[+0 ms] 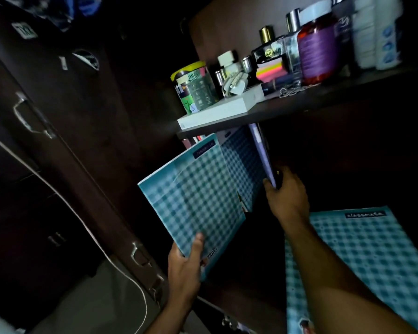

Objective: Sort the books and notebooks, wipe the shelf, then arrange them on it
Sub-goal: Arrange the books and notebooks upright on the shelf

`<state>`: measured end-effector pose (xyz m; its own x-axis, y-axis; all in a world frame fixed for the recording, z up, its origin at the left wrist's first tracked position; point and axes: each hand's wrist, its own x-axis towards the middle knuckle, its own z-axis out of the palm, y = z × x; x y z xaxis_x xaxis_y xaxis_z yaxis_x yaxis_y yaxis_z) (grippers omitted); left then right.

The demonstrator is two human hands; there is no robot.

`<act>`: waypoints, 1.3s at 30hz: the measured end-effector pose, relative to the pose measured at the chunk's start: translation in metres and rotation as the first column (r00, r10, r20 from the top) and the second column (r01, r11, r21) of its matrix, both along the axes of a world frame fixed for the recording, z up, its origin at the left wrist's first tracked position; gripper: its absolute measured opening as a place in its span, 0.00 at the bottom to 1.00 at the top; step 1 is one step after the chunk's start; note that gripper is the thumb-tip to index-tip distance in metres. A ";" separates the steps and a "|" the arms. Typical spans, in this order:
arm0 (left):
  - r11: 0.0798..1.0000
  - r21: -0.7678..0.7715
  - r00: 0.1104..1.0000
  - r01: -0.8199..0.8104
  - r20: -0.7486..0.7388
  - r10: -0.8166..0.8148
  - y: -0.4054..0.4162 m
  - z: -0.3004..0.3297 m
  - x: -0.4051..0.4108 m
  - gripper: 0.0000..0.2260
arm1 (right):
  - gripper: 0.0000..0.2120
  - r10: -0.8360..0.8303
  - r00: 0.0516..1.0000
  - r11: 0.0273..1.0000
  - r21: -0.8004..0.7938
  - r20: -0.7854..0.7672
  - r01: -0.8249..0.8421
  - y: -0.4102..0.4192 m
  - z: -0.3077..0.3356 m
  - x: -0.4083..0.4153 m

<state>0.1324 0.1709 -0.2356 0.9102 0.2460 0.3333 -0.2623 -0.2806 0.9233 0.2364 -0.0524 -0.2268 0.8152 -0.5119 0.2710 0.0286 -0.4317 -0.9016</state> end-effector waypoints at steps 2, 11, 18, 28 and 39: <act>0.999 -0.036 1.000 0.023 -0.006 -0.023 0.000 0.001 0.001 0.09 | 0.22 0.005 1.000 1.000 -0.020 -0.003 -0.005 -0.001 0.001 -0.001; 0.979 -0.165 0.987 0.119 -0.088 -0.135 -0.024 -0.009 0.012 0.20 | 0.18 -0.010 0.999 1.000 -0.019 0.044 0.011 -0.002 0.002 -0.002; 0.979 -0.195 0.998 0.056 0.045 -0.048 -0.064 0.000 0.029 0.12 | 0.18 -0.044 0.999 0.997 -0.058 -0.010 0.043 -0.002 0.006 -0.004; 0.899 0.377 0.950 0.223 -0.290 -0.115 -0.086 0.015 0.086 0.23 | 0.22 -0.045 0.996 0.986 -0.163 -0.077 0.032 0.001 0.006 -0.006; 0.944 0.251 0.969 0.215 -0.174 -0.174 -0.081 0.013 0.091 0.14 | 0.22 0.024 0.996 0.988 -0.150 -0.086 -0.037 0.004 0.006 -0.006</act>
